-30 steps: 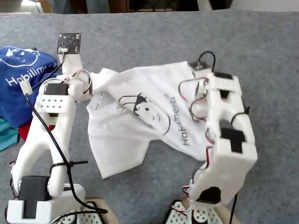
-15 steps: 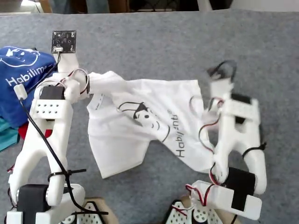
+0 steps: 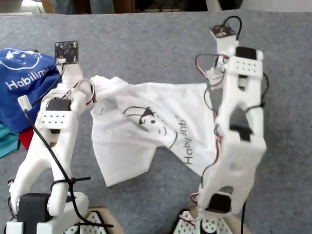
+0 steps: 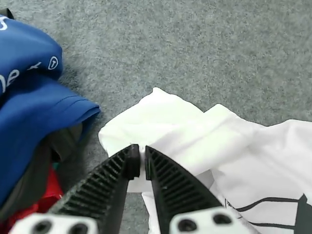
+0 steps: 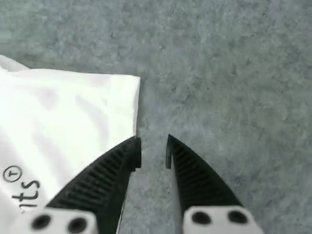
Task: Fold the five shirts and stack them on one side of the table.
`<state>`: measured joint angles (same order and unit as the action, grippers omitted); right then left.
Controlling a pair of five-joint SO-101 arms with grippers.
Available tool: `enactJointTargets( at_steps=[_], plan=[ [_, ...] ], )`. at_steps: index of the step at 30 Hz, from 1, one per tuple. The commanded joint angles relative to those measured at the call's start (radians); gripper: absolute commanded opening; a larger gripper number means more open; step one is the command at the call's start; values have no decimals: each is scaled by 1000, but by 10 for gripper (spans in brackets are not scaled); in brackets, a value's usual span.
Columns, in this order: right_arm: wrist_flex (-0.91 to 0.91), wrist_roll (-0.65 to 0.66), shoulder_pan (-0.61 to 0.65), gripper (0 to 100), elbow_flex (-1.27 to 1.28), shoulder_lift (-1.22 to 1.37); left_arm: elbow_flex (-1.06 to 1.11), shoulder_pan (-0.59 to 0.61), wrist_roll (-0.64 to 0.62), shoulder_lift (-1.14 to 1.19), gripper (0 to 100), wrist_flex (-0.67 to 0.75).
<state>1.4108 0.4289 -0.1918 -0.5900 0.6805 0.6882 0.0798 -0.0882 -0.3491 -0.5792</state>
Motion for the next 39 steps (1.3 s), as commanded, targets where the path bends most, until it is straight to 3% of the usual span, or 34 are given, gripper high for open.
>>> enactJointTargets(
  at_steps=[1,4,14,32,39],
  plan=[
    [75,-3,15,167,-308,162,1,-2,-31,-9,28,23],
    [138,-2,20,231,-496,283,-2,-1,-31,-11,28,23],
    [275,-9,98,237,-961,542,-5,-2,-31,-11,28,23],
    [295,-14,121,237,-998,619,-2,-1,-31,-9,28,23],
    [330,-91,114,234,-1052,607,-24,-7,-92,-2,28,21]
  ],
)
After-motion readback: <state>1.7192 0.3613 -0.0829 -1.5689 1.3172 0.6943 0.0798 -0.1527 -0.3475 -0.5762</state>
